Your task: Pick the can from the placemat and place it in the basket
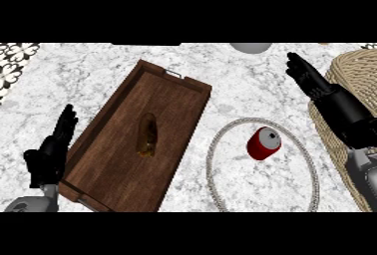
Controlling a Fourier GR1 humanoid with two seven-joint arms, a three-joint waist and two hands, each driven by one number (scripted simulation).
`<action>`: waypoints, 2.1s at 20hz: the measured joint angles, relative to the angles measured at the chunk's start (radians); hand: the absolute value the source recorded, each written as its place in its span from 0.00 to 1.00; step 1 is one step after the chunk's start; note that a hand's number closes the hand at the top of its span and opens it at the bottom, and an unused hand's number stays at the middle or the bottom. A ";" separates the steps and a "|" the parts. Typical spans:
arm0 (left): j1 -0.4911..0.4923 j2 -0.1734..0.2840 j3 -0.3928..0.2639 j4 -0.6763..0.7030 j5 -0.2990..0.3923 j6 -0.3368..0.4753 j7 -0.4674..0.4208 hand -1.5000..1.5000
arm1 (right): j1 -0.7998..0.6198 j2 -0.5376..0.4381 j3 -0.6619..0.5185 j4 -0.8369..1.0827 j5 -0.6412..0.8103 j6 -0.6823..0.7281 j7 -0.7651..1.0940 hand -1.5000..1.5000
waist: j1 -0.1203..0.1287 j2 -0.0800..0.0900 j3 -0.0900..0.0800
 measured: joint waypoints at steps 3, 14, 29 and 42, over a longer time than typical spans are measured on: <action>-0.022 0.021 0.010 -0.022 0.008 -0.022 0.027 0.50 | -0.081 0.033 -0.043 0.078 -0.096 0.085 -0.054 1.00 | 0.009 0.009 0.005; -0.124 0.031 0.006 -0.019 0.086 -0.100 0.230 0.50 | -0.159 0.135 0.120 0.022 0.027 0.394 -0.486 0.00 | 0.010 0.020 0.004; -0.139 0.053 0.052 -0.026 0.104 -0.123 0.321 0.50 | -0.381 -0.050 0.090 -0.177 0.212 0.436 0.051 0.00 | -0.026 0.002 -0.004; -0.152 0.053 0.073 -0.022 0.101 -0.148 0.317 0.50 | -0.669 -0.250 0.003 0.104 0.048 0.861 0.232 0.00 | -0.013 0.011 -0.002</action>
